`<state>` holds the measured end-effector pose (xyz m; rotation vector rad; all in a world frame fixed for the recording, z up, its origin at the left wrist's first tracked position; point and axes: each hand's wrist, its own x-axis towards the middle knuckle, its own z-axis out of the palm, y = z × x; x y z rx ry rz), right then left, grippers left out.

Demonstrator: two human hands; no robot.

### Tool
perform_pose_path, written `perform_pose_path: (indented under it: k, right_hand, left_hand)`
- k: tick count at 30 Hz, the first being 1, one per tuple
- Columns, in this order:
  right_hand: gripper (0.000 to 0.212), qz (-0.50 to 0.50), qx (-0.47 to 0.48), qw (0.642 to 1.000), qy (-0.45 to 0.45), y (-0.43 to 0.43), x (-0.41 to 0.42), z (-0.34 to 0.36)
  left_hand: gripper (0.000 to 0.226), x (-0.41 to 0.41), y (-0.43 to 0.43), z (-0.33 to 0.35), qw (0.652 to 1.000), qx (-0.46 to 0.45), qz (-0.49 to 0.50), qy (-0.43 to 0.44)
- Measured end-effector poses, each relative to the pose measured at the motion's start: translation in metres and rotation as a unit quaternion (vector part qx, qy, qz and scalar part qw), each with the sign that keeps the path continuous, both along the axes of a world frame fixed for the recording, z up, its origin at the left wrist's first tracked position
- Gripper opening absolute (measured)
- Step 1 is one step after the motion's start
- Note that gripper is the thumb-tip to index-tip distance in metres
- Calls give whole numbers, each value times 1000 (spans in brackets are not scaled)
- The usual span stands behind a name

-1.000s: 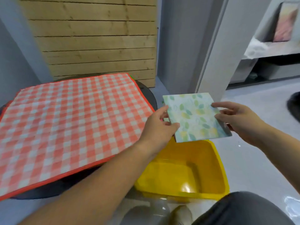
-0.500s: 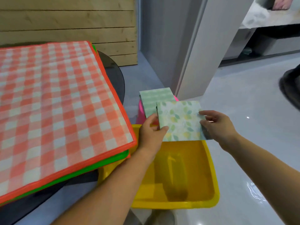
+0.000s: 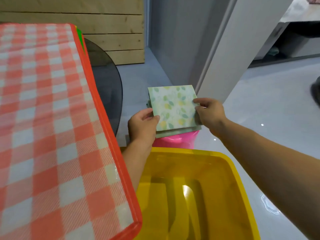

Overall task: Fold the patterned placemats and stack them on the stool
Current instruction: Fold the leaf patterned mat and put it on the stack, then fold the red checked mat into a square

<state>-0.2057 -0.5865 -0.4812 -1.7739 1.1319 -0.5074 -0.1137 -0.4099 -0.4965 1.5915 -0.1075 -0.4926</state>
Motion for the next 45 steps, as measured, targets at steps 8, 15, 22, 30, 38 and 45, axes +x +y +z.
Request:
perform_pose_path:
  k: [8,15,22,30,38,45]
  right_hand:
    - [36,30,-9,997,77,-2,8,-11]
    - [36,55,-99,988,103,18,-28,11]
    - [26,72,-150,983,74,62,-80,81]
    - [17,118,-144,982,2,142,-114,193]
    - [18,226,-174,958,-20,246,-101,267]
    - [16,374,-208,903,41,341,-53,262]
  left_hand:
    - [26,-6,-1,-7,997,60,-41,3]
    - [35,-33,15,22,997,42,-10,-61]
    - [39,-102,48,59,995,38,-77,-49]
    - [39,-168,101,155,978,-3,-201,-49]
    - [34,-113,207,235,961,36,-184,-204]
    - [26,-35,355,231,906,227,-189,-303]
